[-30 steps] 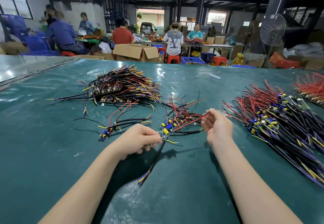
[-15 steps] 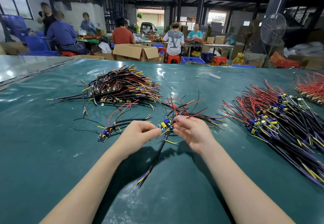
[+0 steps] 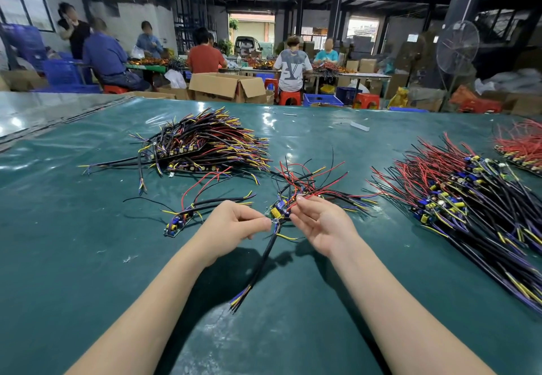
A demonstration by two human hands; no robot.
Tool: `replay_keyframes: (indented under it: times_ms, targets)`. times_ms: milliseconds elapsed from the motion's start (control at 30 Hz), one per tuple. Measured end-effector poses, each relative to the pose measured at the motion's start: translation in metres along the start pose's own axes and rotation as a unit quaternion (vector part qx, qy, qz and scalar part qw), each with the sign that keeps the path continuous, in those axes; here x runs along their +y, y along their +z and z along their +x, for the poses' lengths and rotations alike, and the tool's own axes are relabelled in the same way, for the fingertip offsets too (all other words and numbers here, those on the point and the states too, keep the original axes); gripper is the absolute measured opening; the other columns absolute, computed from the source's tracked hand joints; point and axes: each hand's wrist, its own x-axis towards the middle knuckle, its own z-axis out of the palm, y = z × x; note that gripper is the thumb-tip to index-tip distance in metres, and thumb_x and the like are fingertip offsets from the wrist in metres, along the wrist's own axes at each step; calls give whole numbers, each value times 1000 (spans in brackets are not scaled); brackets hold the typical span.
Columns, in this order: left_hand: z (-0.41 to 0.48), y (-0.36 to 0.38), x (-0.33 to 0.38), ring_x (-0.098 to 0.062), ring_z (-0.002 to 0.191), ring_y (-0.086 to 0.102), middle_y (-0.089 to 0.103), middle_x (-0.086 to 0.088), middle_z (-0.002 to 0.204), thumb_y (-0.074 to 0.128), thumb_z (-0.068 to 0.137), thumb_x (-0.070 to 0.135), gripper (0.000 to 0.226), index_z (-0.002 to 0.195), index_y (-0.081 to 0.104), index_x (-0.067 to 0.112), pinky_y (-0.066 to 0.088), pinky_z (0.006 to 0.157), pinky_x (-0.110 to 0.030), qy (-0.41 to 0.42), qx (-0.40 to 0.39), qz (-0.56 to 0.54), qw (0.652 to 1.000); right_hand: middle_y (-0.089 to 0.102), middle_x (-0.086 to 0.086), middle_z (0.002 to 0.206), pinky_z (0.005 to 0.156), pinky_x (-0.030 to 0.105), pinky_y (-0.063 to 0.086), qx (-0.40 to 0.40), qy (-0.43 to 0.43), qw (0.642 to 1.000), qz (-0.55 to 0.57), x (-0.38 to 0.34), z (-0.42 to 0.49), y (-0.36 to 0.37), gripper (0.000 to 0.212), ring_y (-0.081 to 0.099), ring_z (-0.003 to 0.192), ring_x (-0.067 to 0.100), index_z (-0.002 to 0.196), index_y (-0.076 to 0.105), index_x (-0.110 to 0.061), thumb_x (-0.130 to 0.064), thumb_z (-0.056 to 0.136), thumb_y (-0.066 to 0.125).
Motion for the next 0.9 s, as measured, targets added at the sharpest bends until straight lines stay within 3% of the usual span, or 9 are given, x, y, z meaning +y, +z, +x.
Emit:
replay_keyframes:
  times_ms: [133, 333, 533, 700, 800, 900]
  targets:
    - [-2, -1, 2, -1, 34, 28, 45, 8, 39, 64, 83, 8, 35, 54, 70, 25, 23, 38, -9, -16, -23, -44, 999, 60, 6, 43, 39, 20, 50, 5, 26, 998, 59, -5, 0, -1, 17, 60, 38, 11, 71, 54, -2, 5, 86, 56]
    - [-4, 1, 2, -2, 36, 30, 45, 7, 38, 61, 85, 5, 44, 49, 70, 28, 24, 40, -11, -10, -95, -27, 995, 58, 4, 40, 39, 20, 50, 38, -10, 993, 115, -19, 5, -14, 19, 58, 35, 10, 71, 51, -4, 4, 87, 54]
    - [-6, -2, 2, -1, 36, 34, 44, 8, 37, 67, 80, 13, 35, 48, 69, 25, 27, 42, -12, -18, -192, -27, 981, 58, 4, 39, 42, 20, 52, 62, -49, 987, 139, -30, 9, -26, 22, 57, 34, 9, 69, 49, -5, 5, 88, 53]
    - [-11, -8, 3, 0, 35, 37, 45, 9, 37, 59, 70, 22, 24, 49, 70, 23, 31, 42, -11, -48, -266, -43, 962, 56, 3, 37, 41, 17, 50, 98, -63, 978, 174, -41, 12, -40, 19, 55, 32, 8, 71, 51, -3, 3, 90, 52]
    - [-7, -10, 1, 0, 35, 39, 47, 8, 39, 64, 78, 15, 29, 50, 70, 20, 30, 40, -9, -54, -216, -74, 972, 54, -1, 34, 40, 13, 46, 152, -110, 956, 227, -50, 16, -56, 22, 52, 30, 5, 71, 50, -5, 1, 92, 50]
    - [2, -3, -3, -1, 36, 38, 48, 7, 44, 56, 89, 11, 35, 56, 68, 17, 29, 37, -10, -67, -41, -151, 985, 53, -2, 33, 39, 15, 47, 174, -141, 952, 210, -39, 17, -49, 23, 51, 29, 5, 69, 50, -4, 4, 90, 50]
